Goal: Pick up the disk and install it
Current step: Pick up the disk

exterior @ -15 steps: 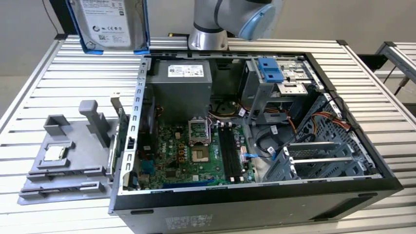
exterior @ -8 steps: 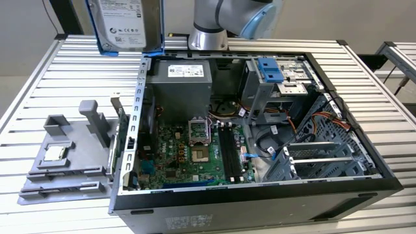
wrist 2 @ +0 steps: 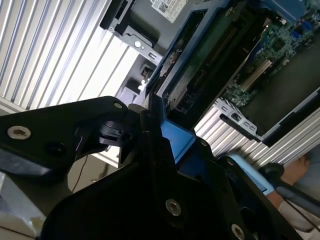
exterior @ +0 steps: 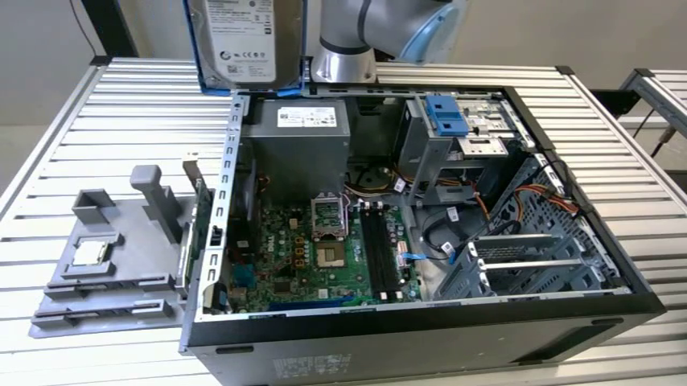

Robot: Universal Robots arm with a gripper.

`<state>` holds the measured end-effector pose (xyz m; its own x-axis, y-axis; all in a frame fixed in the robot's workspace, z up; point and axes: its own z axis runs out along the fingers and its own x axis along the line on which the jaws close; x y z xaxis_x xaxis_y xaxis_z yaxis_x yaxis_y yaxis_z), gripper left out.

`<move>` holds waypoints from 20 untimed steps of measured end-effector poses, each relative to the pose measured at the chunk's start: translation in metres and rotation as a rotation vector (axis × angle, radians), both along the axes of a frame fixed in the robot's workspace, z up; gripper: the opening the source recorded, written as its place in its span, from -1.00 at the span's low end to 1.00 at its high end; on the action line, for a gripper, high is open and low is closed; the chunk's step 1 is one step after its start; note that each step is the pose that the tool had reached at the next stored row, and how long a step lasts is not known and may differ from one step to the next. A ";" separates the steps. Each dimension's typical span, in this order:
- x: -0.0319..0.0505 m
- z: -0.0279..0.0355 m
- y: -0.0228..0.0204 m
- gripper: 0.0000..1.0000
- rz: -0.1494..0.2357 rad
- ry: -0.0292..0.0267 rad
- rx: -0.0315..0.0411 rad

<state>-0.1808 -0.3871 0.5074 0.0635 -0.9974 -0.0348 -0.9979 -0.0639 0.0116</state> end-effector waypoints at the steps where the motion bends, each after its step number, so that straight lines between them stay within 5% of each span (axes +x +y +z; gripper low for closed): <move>1: 0.0042 -0.0005 0.0000 -1.00 0.000 -0.0009 -0.0001; 9: 0.0355 -0.0036 0.0000 -1.00 0.000 -0.0125 0.0000; 16: 0.0388 -0.0038 0.0001 -1.00 0.000 -0.0126 -0.0001; 20: 0.0528 -0.0054 -0.0004 -1.00 0.000 -0.0126 0.0000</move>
<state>-0.1279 -0.3875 0.5020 0.0640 -0.9974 -0.0340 -0.9980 -0.0640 -0.0010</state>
